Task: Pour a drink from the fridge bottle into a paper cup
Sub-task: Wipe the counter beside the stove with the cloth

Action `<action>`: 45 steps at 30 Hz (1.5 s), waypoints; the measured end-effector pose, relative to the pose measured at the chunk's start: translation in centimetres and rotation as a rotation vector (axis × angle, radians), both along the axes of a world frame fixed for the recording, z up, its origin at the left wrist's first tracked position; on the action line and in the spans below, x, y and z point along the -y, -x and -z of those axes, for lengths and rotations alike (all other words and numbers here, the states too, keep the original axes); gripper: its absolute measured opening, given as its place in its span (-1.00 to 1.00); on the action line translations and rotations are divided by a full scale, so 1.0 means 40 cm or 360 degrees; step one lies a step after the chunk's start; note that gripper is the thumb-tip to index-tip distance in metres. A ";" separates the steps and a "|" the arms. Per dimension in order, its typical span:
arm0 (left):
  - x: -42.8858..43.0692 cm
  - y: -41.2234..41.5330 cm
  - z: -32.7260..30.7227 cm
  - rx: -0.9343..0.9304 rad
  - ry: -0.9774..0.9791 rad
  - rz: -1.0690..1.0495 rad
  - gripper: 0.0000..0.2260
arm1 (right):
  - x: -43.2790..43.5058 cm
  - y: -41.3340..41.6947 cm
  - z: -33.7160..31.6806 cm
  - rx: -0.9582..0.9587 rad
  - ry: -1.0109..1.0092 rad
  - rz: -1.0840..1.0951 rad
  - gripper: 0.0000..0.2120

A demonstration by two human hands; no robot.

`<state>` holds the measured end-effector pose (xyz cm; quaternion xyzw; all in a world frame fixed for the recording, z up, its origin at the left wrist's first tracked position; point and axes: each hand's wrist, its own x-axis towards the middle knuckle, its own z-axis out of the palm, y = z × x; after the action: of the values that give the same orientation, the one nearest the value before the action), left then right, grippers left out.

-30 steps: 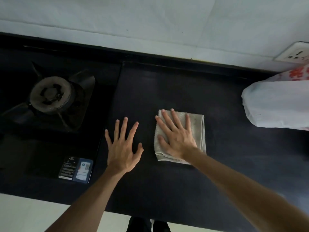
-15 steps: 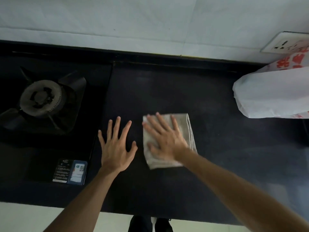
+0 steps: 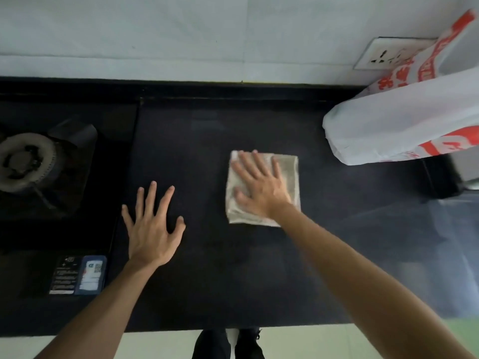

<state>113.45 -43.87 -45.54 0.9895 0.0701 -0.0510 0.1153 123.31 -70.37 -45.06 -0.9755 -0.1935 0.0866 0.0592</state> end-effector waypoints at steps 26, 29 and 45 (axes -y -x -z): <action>0.009 0.000 -0.001 -0.0056 -0.0073 -0.0005 -0.34 | -0.126 0.134 -0.019 -0.0112 -0.0068 -0.0320 -0.30; 0.006 -0.005 -0.001 -0.0085 -0.0065 -0.0012 -0.34 | -0.123 -0.039 -0.006 -0.0088 -0.0027 -0.0271 -0.31; 0.011 -0.005 -0.005 -0.0107 -0.0074 -0.0025 -0.33 | -0.211 -0.275 -0.008 -0.0059 0.0123 -0.0545 -0.32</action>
<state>113.63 -44.29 -45.35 0.9891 0.0828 -0.0817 0.0902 134.30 -61.91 -44.75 -0.9281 -0.3521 0.1207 0.0097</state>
